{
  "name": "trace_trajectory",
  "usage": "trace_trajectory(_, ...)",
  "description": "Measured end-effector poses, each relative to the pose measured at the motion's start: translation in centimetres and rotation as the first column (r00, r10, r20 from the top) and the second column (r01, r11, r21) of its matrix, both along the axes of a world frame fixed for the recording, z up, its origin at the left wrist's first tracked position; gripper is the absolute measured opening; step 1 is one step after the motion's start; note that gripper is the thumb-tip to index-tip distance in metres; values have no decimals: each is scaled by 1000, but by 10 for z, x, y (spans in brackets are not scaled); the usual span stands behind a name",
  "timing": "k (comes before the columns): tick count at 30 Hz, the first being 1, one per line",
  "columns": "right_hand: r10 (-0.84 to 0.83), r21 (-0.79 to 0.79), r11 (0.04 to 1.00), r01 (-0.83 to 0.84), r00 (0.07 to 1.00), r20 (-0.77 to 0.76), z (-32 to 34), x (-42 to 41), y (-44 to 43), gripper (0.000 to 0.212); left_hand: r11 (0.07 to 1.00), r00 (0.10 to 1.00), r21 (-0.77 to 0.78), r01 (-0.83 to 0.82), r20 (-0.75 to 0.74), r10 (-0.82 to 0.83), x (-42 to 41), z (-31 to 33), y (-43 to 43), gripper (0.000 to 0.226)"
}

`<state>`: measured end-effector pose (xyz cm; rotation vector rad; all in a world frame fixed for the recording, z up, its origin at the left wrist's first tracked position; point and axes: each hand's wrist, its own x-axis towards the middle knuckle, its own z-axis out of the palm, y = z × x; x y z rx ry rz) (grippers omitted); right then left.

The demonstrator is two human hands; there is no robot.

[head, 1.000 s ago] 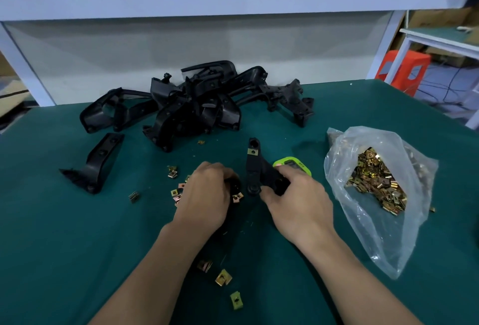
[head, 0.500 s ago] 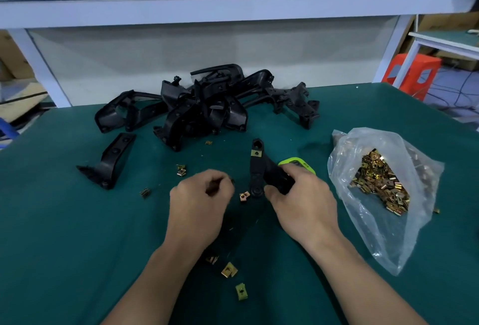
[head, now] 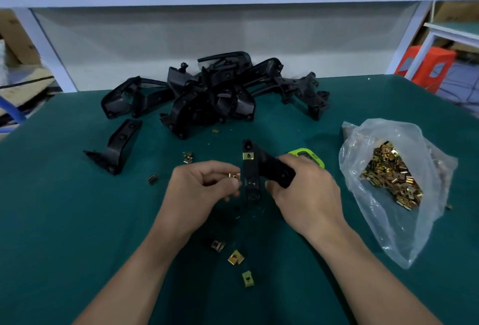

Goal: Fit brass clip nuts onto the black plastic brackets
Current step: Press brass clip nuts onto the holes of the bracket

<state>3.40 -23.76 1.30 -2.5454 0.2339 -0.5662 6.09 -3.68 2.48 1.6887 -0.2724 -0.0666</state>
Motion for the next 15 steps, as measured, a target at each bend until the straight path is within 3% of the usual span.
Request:
trace_trajectory(6,9,13,1000,-10,1000,30,0,0,1,27,989,992,-120,82,-88,-93,1,-2,-2,14)
trace_trajectory(15,28,9,1000,-28,999,17,4,-5,7,30,990,975,-88,108,-183,-123,-7,-2,-6,16)
